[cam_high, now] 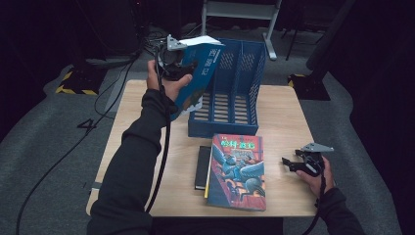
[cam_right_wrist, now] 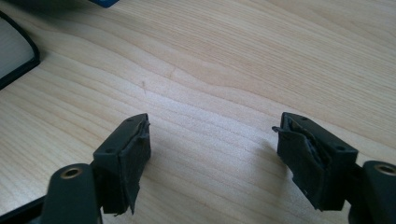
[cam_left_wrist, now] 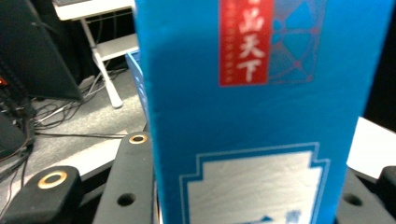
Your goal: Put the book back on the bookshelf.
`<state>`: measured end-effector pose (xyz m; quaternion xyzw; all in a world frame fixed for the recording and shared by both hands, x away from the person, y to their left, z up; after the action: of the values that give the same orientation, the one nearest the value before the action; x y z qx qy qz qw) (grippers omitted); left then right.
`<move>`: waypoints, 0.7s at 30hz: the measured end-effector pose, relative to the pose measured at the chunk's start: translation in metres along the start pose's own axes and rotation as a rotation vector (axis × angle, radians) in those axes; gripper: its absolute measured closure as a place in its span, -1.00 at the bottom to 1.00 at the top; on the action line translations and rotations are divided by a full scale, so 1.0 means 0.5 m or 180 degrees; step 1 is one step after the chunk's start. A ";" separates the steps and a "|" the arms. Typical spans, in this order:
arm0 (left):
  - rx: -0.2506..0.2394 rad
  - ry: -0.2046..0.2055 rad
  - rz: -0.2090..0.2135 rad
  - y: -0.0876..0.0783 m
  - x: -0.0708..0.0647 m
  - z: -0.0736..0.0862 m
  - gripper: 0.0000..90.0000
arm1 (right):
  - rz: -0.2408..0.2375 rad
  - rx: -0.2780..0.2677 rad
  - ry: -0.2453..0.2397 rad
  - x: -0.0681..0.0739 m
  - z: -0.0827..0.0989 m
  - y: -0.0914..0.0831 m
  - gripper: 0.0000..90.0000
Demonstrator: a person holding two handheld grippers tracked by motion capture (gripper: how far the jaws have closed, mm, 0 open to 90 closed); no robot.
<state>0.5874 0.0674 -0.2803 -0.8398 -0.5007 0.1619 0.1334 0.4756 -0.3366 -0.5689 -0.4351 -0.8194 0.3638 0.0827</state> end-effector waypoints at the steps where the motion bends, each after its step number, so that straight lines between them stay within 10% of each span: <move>1: 0.0001 -0.0059 -0.0031 0.006 0.005 -0.002 0.36 | -0.0002 -0.0005 -0.0004 0.000 0.000 0.000 -0.40; 21: -0.0079 -0.0436 -0.0297 0.077 0.016 -0.027 0.36 | -0.0042 -0.0043 -0.0033 0.007 -0.001 -0.001 -0.37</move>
<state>0.6271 0.0557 -0.2837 -0.8041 -0.5492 0.2065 0.0958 0.4737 -0.3337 -0.5688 -0.4284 -0.8251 0.3599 0.0779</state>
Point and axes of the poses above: each handheld gripper's, and its own axes: y roughly forward along the jaws, z roughly out of its underside, x roughly to its left, the point moved 10 cm from there along y, roughly forward along the jaws, and after that the axes turned 12 degrees about -y, right-handed, at the moved point
